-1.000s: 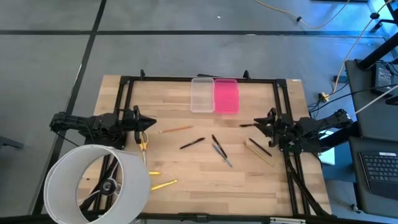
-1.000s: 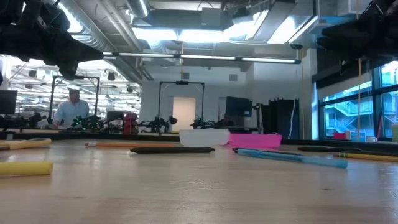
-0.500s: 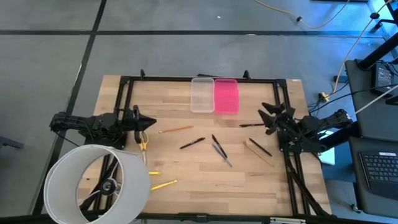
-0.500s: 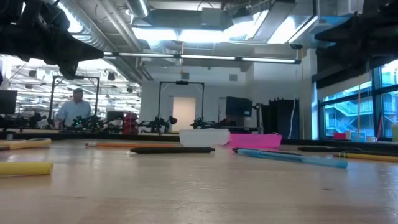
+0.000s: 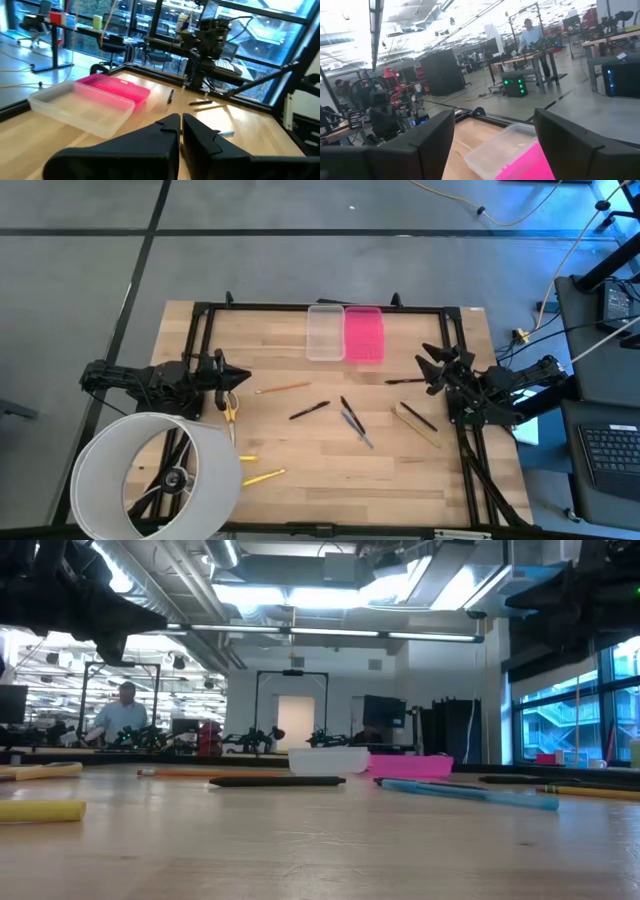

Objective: Pick & place school supplies into a supply box
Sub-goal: Put the black pen into the transparent supply box

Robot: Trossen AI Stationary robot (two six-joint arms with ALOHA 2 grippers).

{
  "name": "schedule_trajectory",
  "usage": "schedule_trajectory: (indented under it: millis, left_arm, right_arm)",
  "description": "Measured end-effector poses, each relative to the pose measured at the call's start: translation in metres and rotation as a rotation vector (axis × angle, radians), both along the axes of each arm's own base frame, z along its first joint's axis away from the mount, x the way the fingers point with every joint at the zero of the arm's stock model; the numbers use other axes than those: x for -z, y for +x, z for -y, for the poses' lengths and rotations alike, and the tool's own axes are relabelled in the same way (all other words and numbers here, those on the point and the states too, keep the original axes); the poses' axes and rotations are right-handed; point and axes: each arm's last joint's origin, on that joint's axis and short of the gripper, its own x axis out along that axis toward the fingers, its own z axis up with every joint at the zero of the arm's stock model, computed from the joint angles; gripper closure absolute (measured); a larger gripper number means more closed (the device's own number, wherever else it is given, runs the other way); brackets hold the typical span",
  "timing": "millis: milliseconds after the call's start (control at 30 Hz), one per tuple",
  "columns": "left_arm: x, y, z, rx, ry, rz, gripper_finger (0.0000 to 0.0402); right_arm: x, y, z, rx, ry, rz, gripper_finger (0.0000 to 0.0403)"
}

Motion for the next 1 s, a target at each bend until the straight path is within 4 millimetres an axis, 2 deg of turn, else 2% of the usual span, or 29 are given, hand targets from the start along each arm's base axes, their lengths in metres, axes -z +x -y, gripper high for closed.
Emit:
schedule_trajectory:
  millis: [233,700,900,1000]
  left_arm:
    - [-0.0022,-0.0002,-0.0007,-0.026,-0.045,0.034,0.0367]
    - [-0.0024,-0.001,-0.0032,-0.116,-0.087,0.051,0.024]
    - [-0.0045,-0.0006,-0.002,-0.071,-0.161,0.091,0.0226]
    - [-0.0052,-0.001,-0.0029,-0.102,-0.175,0.105,0.0228]
  right_arm:
    - [0.0006,0.0001,0.0,0.003,-0.003,-0.008,0.0128]
    - [0.0007,0.0004,-0.0004,-0.021,0.028,0.019,0.0128]
    - [0.0003,0.0009,-0.0012,-0.053,0.02,0.024,0.0127]
    - [0.0004,0.0005,-0.0005,-0.021,0.001,0.004,0.0128]
